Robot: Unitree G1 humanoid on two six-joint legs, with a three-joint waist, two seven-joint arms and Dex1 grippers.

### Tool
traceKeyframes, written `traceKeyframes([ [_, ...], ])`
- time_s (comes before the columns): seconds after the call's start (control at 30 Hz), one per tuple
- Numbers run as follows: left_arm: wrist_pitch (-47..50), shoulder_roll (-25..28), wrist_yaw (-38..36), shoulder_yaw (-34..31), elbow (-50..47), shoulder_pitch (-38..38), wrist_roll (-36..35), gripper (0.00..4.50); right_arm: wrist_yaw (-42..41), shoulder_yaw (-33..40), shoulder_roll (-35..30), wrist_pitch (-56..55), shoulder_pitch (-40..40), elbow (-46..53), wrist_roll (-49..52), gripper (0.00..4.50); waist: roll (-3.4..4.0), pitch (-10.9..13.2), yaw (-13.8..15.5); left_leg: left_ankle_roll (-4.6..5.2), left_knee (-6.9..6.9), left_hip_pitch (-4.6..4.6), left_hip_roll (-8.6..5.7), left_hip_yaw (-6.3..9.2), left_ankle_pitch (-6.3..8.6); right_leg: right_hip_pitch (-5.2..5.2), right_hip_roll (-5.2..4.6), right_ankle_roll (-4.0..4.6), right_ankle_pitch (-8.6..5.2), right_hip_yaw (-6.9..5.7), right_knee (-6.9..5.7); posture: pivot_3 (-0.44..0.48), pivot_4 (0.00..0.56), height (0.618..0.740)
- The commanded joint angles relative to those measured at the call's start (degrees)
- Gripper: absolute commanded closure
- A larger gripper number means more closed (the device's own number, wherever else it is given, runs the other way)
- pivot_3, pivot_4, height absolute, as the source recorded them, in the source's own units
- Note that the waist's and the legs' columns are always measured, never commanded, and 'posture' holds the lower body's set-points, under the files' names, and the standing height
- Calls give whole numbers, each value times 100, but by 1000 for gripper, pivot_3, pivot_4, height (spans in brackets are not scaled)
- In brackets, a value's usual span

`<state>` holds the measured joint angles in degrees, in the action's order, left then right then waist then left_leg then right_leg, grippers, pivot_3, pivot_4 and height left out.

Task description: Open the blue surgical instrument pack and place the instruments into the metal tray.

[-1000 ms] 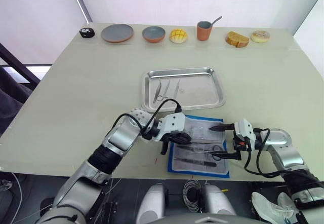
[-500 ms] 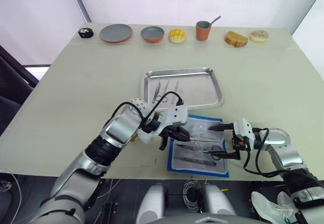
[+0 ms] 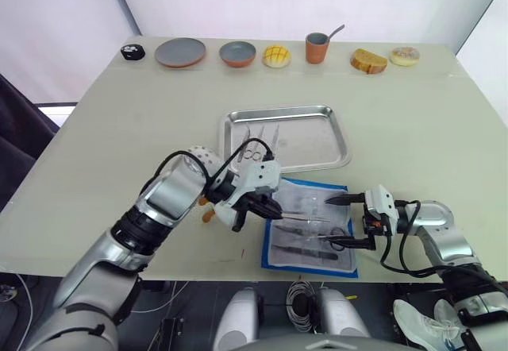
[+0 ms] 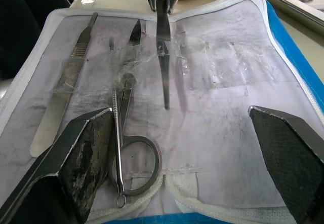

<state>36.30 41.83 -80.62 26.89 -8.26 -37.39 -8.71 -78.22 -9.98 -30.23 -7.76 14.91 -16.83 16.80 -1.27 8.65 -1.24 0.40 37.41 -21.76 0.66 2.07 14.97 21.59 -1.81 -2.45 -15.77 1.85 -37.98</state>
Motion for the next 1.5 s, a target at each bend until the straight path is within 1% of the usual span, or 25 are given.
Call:
traceKeyframes([
  [0.03,-14,223,-193,-300,-301,-105,-236,4484,19,-288,56,121,-162,-318,-308,0,0,0,0,0,0,0,0,0,0,0,0,0,0,0,0,0,150,740],
  [0.33,-215,1152,-475,-920,-335,340,-592,4484,12,-290,127,55,-81,-461,-326,0,-3,0,-74,0,-1,1,9,4,0,0,3,3,-1,-4,-1,0,150,740],
  [0.4,-440,1322,-529,-1111,-308,499,-666,4484,4,-290,138,38,-66,-494,-334,0,-4,0,-75,0,-1,1,22,6,0,-1,3,3,-2,-8,-1,0,150,740],
  [0.5,-424,1455,-401,-1499,-451,789,-887,4484,-7,-287,149,15,-43,-542,-340,0,-4,0,-94,0,-1,2,27,2,0,0,5,3,-2,-5,-1,0,150,740],
  [0.53,-285,1471,-279,-1672,-551,905,-999,4484,-11,-285,152,9,-36,-552,-338,0,-4,0,-92,0,-1,2,30,3,0,0,5,4,-2,-6,-2,0,150,740],
  [0.67,69,1375,198,-2177,-783,1163,-1300,4484,-27,-285,153,-6,-25,-579,-339,0,-11,-3,-83,0,0,2,32,4,0,-1,5,5,-2,-7,-1,0,150,740],
  [0.8,633,643,1431,-2693,-1002,1088,-1573,4484,-77,-283,137,-18,4,-622,-343,0,-16,-5,-77,0,0,2,33,4,0,-2,3,4,-2,-8,-2,0,150,740],
  [0.87,1028,271,2007,-2785,-1056,903,-1638,4484,-96,-284,134,-10,23,-629,-343,0,-18,-5,-75,0,1,2,32,5,0,-2,3,4,-2,-8,-4,0,150,740],
  [0.9,1077,78,2435,-2710,-1082,812,-1420,4484,-114,-280,126,-11,37,-641,-342,0,-18,-5,-77,0,1,2,32,5,0,-2,3,4,-2,-8,-4,0,150,740],
  [0.93,1200,-79,2722,-2666,-1102,740,-1353,4484,-128,-273,120,-6,52,-652,-338,0,-17,-5,-75,0,1,1,32,5,0,-2,3,4,-1,-8,-4,0,150,740],
  [1.03,1962,-853,3671,-2820,-1015,409,-1504,4484,-174,-264,90,-6,80,-670,-340,0,-19,-5,-74,-1,2,3,30,5,0,-2,2,3,-1,-7,-7,0,150,740],
  [1.13,2376,-1831,4818,-2993,-714,43,-1343,4484,-191,-255,76,17,104,-666,-339,0,-21,-6,-62,-1,4,1,28,7,0,-3,-1,3,0,-8,-8,0,150,740],
  [1.2,2507,-2294,5343,-3045,-544,-110,-1251,4484,-207,-251,60,18,116,-664,-341,0,-21,-7,-70,-1,6,0,27,7,0,-3,-2,2,1,-7,-9,0,150,740],
  [1.23,2427,-2570,5689,-3052,-396,-181,-1125,4484,-199,-237,62,34,120,-666,-329,0,-20,-7,-73,-1,6,0,26,6,0,-2,-2,2,0,-6,-10,0,150,740],
  [1.3,2318,-2961,6221,-2990,-210,-260,-900,4484,-221,-242,45,26,127,-672,-336,0,-19,-8,-70,-2,4,1,26,6,-1,-2,-3,3,0,-5,-9,0,150,740],
  [1.4,2554,-3577,6879,-3100,146,-443,-811,4484,-219,-236,47,48,126,-670,-332,0,-20,-7,-60,-3,5,0,23,6,-1,-2,-8,2,1,-6,-10,0,150,740],
  [1.43,2549,-3733,7028,-3144,284,-495,-797,4484,-214,-237,50,54,124,-664,-333,0,-20,-7,-53,-3,5,0,23,6,-1,-2,-9,2,1,-6,-9,0,150,740],
  [1.5,2429,-3881,7294,-3065,528,-532,-618,4484,-219,-239,43,76,114,-627,-329,0,-20,-8,-56,-3,5,0,22,6,-1,-2,-10,2,1,-7,-9,0,150,740],
])
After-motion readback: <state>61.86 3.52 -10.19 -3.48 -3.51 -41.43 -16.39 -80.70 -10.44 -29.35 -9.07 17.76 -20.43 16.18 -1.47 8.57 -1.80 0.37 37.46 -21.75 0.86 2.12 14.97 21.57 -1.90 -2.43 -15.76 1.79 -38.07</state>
